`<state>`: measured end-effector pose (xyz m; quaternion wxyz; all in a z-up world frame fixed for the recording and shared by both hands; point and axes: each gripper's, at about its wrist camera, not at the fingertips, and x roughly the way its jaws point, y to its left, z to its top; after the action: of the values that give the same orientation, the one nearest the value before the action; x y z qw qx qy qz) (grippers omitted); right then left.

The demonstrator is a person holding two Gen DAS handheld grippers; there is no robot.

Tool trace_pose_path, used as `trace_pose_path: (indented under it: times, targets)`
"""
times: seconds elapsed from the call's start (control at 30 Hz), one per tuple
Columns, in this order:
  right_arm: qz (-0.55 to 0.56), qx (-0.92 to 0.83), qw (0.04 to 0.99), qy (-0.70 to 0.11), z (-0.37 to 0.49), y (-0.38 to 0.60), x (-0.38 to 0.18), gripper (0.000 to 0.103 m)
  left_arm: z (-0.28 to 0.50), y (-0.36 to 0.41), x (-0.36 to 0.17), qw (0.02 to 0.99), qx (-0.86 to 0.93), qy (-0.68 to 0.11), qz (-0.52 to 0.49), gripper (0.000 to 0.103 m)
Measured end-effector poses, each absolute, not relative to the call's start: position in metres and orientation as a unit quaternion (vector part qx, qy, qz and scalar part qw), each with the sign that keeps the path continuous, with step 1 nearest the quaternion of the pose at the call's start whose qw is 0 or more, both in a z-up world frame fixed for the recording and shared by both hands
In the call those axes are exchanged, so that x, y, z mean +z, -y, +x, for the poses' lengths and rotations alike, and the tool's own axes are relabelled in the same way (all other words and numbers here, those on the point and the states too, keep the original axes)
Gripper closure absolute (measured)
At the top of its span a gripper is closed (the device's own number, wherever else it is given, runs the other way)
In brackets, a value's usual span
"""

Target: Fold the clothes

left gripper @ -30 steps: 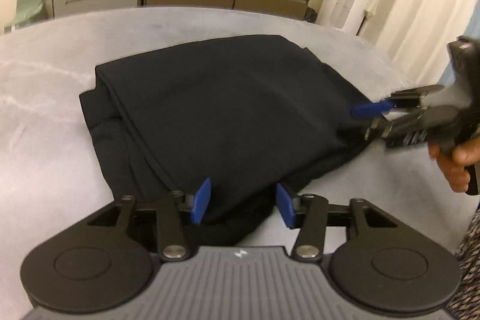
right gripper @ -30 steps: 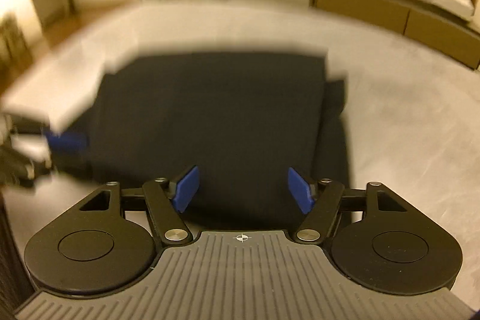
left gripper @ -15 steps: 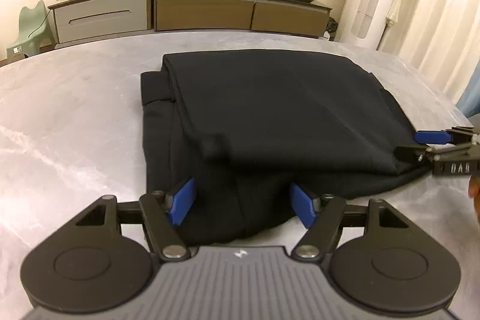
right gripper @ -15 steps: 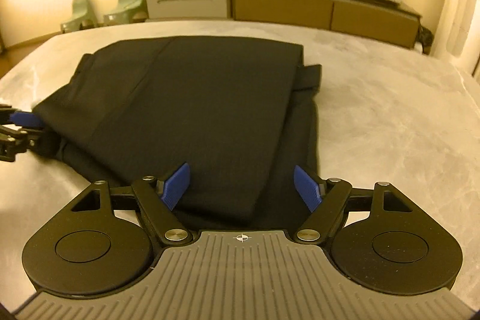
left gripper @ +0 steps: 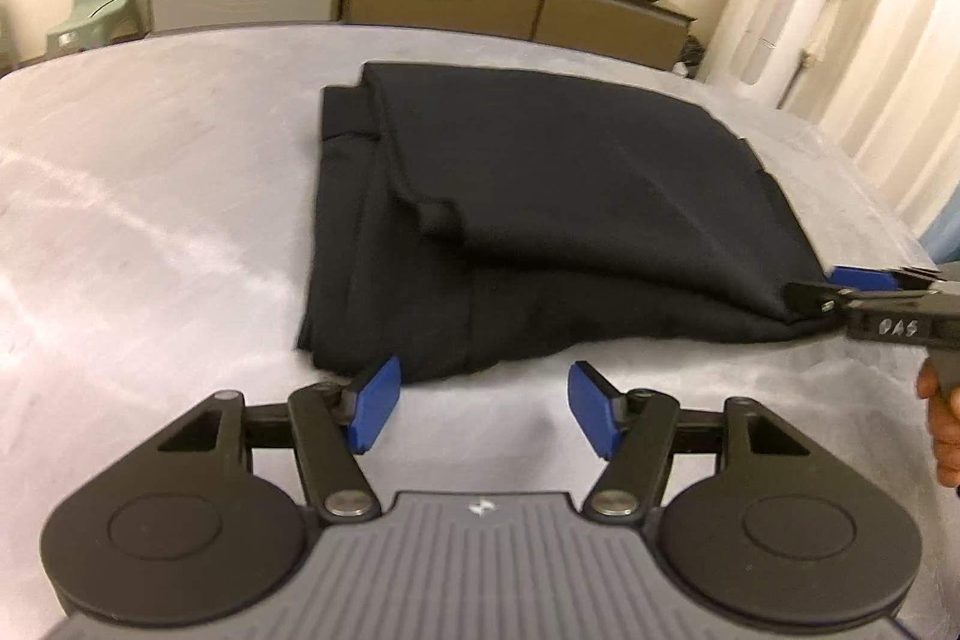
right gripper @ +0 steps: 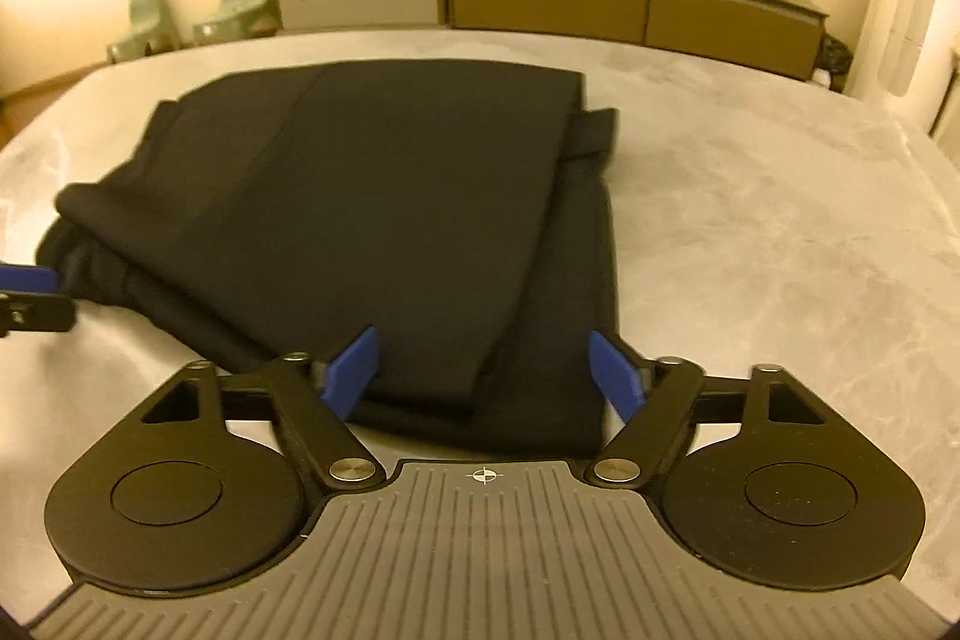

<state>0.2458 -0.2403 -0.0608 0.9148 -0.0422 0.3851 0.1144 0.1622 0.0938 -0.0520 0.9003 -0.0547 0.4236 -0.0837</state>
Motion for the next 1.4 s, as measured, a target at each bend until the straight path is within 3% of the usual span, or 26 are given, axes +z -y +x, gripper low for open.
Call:
trace_pose_path:
  times: [0.07, 0.17, 0.43, 0.53, 0.6, 0.67, 0.77, 0.9, 1.07, 1.23, 1.4]
  targets:
    - [-0.041, 0.093, 0.915, -0.389, 0.238, 0.246, -0.056, 0.024, 0.158, -0.096, -0.051, 0.899, -0.065, -0.43, -0.057, 0.032]
    - [-0.054, 0.075, 0.923, -0.373, 0.219, 0.25, -0.047, 0.025, 0.15, -0.099, -0.046, 0.896, -0.049, -0.435, -0.077, 0.032]
    - [-0.045, 0.158, 0.948, -0.274, 0.176, 0.242, -0.024, 0.023, 0.181, -0.106, 0.003, 0.916, -0.057, -0.36, -0.167, 0.03]
    - [-0.05, 0.173, 0.942, -0.282, 0.186, 0.234, -0.032, 0.026, 0.211, -0.097, -0.013, 0.901, -0.072, -0.388, -0.18, 0.028]
    - [-0.052, 0.177, 0.935, -0.304, 0.197, 0.229, -0.042, 0.026, 0.222, -0.087, -0.035, 0.892, -0.05, -0.423, -0.149, 0.028]
    - [-0.068, 0.161, 0.917, -0.359, 0.211, 0.225, -0.056, 0.024, 0.217, -0.081, -0.051, 0.899, -0.037, -0.418, -0.123, 0.022]
    - [-0.078, 0.144, 0.913, -0.374, 0.207, 0.225, -0.049, 0.021, 0.204, -0.073, -0.048, 0.901, -0.032, -0.421, -0.097, 0.018]
    - [-0.048, 0.156, 0.926, -0.341, 0.181, 0.229, -0.017, 0.013, 0.176, -0.059, -0.035, 0.908, -0.024, -0.416, -0.053, 0.017]
    - [-0.04, 0.15, 0.935, -0.318, 0.15, 0.236, 0.005, 0.011, 0.131, -0.039, -0.021, 0.917, -0.043, -0.394, -0.049, 0.0]
    - [-0.04, 0.149, 0.94, -0.305, 0.128, 0.241, 0.012, 0.008, 0.096, -0.008, -0.009, 0.958, 0.009, -0.286, 0.003, 0.0]
    - [-0.039, 0.142, 0.941, -0.306, 0.127, 0.245, 0.011, 0.008, 0.085, 0.009, -0.015, 0.952, -0.051, -0.298, -0.047, 0.0]
